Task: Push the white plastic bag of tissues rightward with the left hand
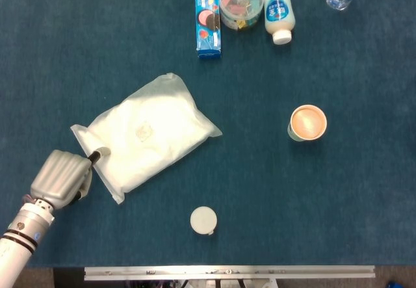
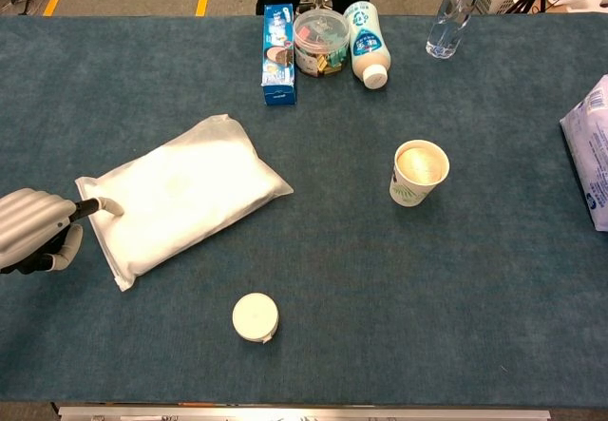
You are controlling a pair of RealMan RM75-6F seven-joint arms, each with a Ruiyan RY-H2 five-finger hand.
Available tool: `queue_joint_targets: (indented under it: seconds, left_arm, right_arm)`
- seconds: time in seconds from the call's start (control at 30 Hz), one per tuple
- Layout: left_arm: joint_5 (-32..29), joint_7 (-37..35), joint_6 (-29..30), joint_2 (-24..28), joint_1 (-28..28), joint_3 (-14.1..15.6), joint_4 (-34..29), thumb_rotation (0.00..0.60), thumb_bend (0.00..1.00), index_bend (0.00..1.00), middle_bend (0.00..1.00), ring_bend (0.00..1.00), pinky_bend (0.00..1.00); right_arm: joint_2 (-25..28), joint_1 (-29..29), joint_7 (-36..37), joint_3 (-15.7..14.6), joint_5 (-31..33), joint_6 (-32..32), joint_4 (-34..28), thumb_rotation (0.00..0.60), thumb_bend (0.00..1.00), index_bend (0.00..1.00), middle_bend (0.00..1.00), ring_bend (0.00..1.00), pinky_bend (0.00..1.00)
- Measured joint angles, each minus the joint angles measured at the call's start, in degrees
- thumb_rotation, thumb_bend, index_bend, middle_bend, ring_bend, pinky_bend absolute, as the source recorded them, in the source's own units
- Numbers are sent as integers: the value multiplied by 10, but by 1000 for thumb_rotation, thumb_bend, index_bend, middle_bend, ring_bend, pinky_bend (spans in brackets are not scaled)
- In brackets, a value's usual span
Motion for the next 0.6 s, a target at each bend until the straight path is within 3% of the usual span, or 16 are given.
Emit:
queue_joint_targets:
  seconds: [0.4,0.47,0.53,0.6]
  left_arm:
    - [50,-12,48,8,-6,-20,-35,600,986,229,1000,842,861]
    - [69,-25,74,11,-4,-24,-39,600,801,229,1000,805,851]
    - [86,-47,104,17,0,-28,-44,600,540,229,997,766,844]
    - [100,-64,130,23,6,-31,-47,600,425,229,972,733,834]
  right_arm:
    - [1,-1,1,0,-1,2,-1,600,208,360,450,281,371]
    - [1,-1,2,0,-1,2,-1,600,208,359,451,281,371]
    - [2,-1,2,0,-1,3,-1,600,208,359,452,281,371]
    - [1,-1,1,0,-1,2,-1,600,209,359,453,281,371]
